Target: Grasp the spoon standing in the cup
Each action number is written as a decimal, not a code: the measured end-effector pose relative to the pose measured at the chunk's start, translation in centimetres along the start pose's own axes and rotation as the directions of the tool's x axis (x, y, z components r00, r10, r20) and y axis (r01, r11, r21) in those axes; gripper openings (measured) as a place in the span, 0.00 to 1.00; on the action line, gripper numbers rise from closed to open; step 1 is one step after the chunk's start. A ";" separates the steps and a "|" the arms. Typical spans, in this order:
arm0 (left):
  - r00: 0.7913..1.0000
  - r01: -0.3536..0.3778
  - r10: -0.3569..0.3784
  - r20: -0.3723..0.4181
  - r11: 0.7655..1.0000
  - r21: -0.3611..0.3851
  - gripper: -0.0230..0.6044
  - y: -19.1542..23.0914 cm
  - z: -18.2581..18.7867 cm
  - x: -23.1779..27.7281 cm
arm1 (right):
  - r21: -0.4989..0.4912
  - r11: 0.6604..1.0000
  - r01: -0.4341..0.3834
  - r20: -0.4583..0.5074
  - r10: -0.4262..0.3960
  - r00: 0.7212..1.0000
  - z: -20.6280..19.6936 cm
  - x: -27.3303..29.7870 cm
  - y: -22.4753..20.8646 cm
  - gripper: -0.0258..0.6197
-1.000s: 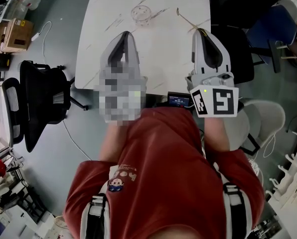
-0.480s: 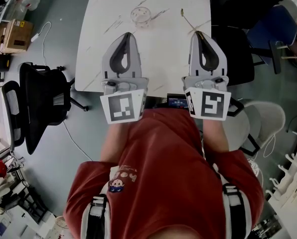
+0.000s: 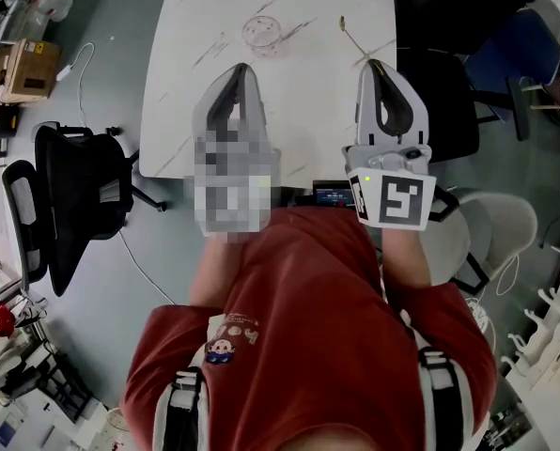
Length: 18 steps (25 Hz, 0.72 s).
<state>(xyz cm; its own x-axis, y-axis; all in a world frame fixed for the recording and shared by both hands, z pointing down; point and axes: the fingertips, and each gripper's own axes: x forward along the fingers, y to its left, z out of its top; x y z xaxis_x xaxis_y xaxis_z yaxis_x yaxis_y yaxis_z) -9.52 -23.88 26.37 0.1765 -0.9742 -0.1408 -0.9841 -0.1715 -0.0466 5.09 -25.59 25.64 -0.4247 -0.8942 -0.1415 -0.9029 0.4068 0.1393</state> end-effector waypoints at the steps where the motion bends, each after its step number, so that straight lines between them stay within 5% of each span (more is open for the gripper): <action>1: 1.000 0.001 -0.001 0.000 1.000 0.000 0.05 0.0 0.0 0.1 | -0.001 1.000 0.001 0.003 -0.001 1.000 0.0 0.1 -0.1 0.06; 18: 1.000 0.008 -0.008 -0.007 1.000 0.005 0.05 0.2 -0.2 1.4 | 0.017 1.000 -0.001 0.002 0.001 1.000 -0.2 1.4 -0.2 0.06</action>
<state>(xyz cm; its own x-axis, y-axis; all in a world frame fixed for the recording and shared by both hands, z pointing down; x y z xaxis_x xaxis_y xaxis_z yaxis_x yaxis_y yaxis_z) -9.52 -25.27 26.36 0.1845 -0.9737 -0.1334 -0.9824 -0.1789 -0.0531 4.74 -26.96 25.65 -0.4261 -0.8933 -0.1429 -0.9032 0.4113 0.1225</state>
